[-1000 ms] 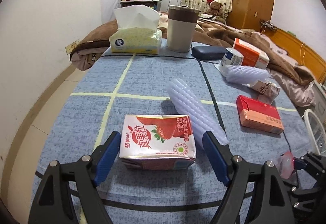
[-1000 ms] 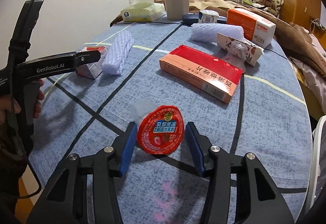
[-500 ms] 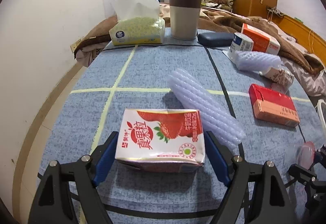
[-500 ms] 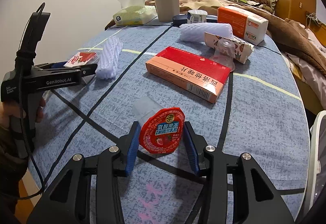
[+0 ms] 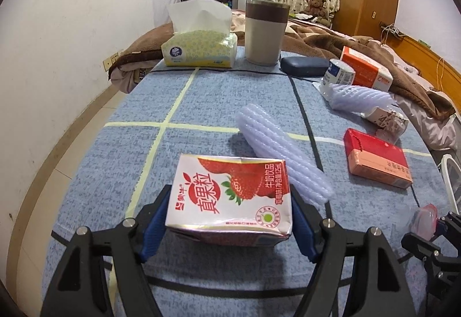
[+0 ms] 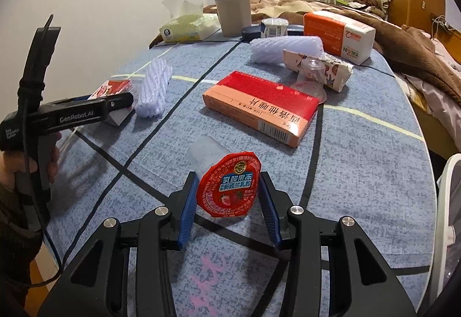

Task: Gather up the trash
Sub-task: 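Grasp the pink strawberry juice box with the left tool while the right tool grasps the red jelly cup, then carry the pink juice box and red jelly cup over the white wastebasket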

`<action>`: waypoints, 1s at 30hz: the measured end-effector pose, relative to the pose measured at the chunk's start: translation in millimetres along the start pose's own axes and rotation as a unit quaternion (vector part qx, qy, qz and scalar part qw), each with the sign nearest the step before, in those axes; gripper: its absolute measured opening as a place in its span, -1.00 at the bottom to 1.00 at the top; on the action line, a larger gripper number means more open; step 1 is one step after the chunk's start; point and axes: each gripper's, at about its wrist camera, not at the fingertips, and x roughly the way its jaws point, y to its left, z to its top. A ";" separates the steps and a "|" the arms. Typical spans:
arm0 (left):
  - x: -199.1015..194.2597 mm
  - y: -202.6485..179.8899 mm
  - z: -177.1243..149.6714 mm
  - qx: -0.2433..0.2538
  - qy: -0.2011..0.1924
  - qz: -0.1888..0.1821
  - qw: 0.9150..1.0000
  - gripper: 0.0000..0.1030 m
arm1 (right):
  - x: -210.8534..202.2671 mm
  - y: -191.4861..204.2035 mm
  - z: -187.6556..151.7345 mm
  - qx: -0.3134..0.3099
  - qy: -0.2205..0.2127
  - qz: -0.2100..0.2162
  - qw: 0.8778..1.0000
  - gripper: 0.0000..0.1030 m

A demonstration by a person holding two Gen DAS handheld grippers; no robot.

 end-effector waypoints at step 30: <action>-107.4 -122.8 -4.2 0.082 -0.084 -0.083 0.990 0.49 | -111.1 -70.3 -14.2 0.053 -0.100 -0.060 0.992 -0.17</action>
